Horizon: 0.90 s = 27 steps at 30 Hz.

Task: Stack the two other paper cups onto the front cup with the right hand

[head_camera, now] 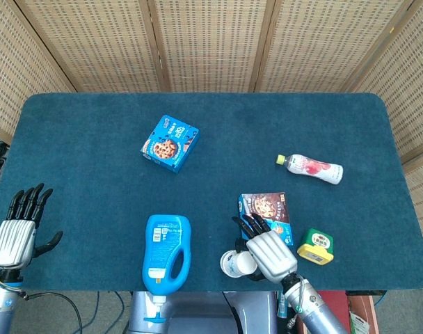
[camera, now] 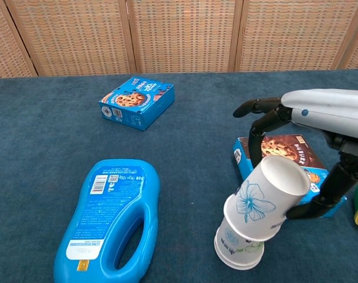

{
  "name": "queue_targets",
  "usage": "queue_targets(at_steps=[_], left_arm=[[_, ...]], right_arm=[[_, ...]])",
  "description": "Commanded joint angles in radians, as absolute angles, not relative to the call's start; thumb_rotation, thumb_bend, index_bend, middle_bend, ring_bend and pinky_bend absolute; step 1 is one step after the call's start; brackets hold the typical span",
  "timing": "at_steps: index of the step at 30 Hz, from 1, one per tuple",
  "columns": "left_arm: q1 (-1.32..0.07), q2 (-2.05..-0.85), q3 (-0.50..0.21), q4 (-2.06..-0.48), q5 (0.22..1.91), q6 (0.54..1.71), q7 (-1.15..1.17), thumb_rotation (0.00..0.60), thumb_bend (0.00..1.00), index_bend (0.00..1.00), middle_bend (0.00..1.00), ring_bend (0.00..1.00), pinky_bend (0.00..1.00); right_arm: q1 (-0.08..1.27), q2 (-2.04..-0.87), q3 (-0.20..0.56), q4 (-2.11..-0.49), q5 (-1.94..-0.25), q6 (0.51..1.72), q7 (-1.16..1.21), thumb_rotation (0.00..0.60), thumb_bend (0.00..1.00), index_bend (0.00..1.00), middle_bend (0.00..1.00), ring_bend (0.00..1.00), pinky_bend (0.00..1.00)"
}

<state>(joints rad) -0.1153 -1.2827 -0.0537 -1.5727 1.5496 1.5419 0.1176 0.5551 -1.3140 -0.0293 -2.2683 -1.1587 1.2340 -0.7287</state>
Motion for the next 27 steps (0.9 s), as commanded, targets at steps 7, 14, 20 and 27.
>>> queue_targets(at_steps=[7, 14, 20, 27], left_arm=[[-0.116, -1.283, -0.051, -1.574, 1.557, 1.543, 0.119, 0.600, 0.27, 0.00, 0.00, 0.00, 0.00], [-0.115, -1.282, -0.052, -1.576, 1.558, 1.547, 0.118, 0.600, 0.27, 0.00, 0.00, 0.00, 0.00], [-0.115, -1.280, -0.053, -1.577, 1.557, 1.547, 0.117, 0.600, 0.27, 0.00, 0.00, 0.00, 0.00], [-0.115, -1.279, -0.054, -1.577, 1.555, 1.547, 0.112, 0.600, 0.27, 0.00, 0.00, 0.00, 0.00]], right_arm=[[0.567, -1.350, -0.005, -2.219, -1.137, 1.237, -0.762, 0.600, 0.13, 0.52, 0.13, 0.00, 0.02], [0.566, -1.347, -0.021, -2.226, -1.131, 1.223, -0.767, 0.600, 0.13, 0.46, 0.05, 0.00, 0.02], [0.568, -1.335, -0.022, -2.237, -1.126, 1.216, -0.766, 0.600, 0.13, 0.38, 0.01, 0.00, 0.02], [0.571, -1.318, -0.009, -2.230, -1.108, 1.223, -0.767, 0.600, 0.13, 0.36, 0.00, 0.00, 0.02]])
